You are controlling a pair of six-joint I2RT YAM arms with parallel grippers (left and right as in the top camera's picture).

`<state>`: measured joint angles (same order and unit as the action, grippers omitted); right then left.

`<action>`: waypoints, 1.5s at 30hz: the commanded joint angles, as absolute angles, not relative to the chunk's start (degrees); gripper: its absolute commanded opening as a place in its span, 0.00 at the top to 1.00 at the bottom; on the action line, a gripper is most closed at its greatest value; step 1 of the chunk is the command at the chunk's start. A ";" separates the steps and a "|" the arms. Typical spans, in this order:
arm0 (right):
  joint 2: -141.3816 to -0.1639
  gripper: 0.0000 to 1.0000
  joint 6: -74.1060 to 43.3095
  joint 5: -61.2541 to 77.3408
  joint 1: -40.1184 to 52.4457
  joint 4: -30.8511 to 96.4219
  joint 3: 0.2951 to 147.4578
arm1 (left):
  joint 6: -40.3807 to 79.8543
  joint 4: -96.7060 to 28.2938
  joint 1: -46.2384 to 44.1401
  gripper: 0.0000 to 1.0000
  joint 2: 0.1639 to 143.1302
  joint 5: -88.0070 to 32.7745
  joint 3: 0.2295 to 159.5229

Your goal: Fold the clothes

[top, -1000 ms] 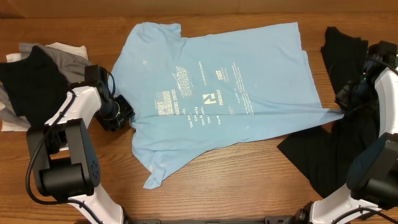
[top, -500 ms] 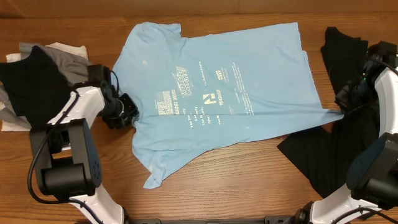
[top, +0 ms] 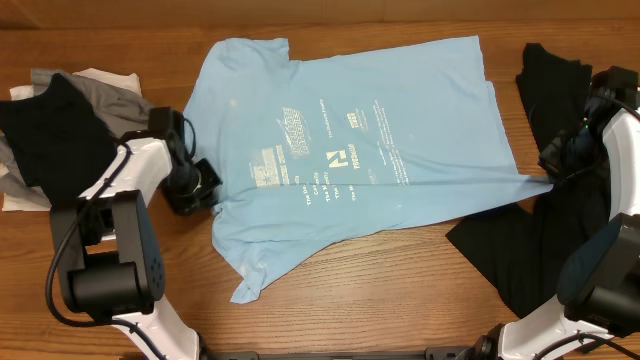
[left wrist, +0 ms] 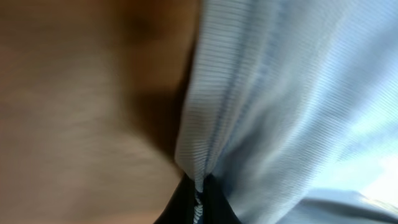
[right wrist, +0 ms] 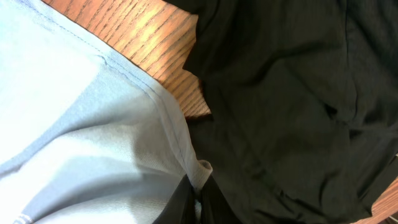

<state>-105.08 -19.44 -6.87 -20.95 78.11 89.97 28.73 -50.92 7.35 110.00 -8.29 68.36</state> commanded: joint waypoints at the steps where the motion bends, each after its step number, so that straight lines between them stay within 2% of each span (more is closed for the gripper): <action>1: -104.90 0.96 -19.07 -7.42 -20.97 78.06 89.95 | 28.32 -54.65 11.11 0.96 107.83 4.64 72.05; 5: -104.92 0.96 -19.07 -7.42 -20.97 78.11 89.95 | 28.27 -55.11 12.58 0.96 104.44 7.75 74.61; 23: -104.92 0.95 -19.07 -7.40 -20.97 77.82 89.95 | 25.71 -41.76 12.27 0.94 104.14 7.77 74.85; 24: -104.90 0.95 -19.09 -7.38 -20.97 77.65 89.95 | 25.69 -41.52 12.25 0.89 104.14 7.68 74.85; 25: -104.90 0.94 -19.09 -7.40 -20.97 77.65 89.95 | 25.69 -41.54 12.25 0.73 104.14 7.64 74.85; 27: -104.90 0.94 -19.09 -7.38 -20.97 77.62 89.95 | 25.54 -42.09 12.27 0.58 104.12 6.57 75.05; 29: -104.92 0.90 -19.09 -7.31 -20.97 77.58 89.95 | 24.56 -44.34 12.40 0.57 104.12 4.29 76.38; 31: -104.92 0.89 -19.07 -6.68 -20.97 77.49 89.95 | 24.58 -48.80 12.45 0.55 104.05 3.31 79.35; 34: -104.92 0.89 -19.09 -5.85 -20.97 77.45 89.95 | 24.58 -59.75 12.27 0.53 104.05 1.85 85.38; 37: -104.90 0.89 -19.09 -5.78 -20.97 77.49 89.95 | 22.48 -69.60 10.61 0.52 104.14 -5.96 85.80; 45: -104.92 0.89 -19.07 -4.99 -20.97 77.43 89.95 | 20.56 -68.69 2.94 0.53 104.14 -10.66 67.59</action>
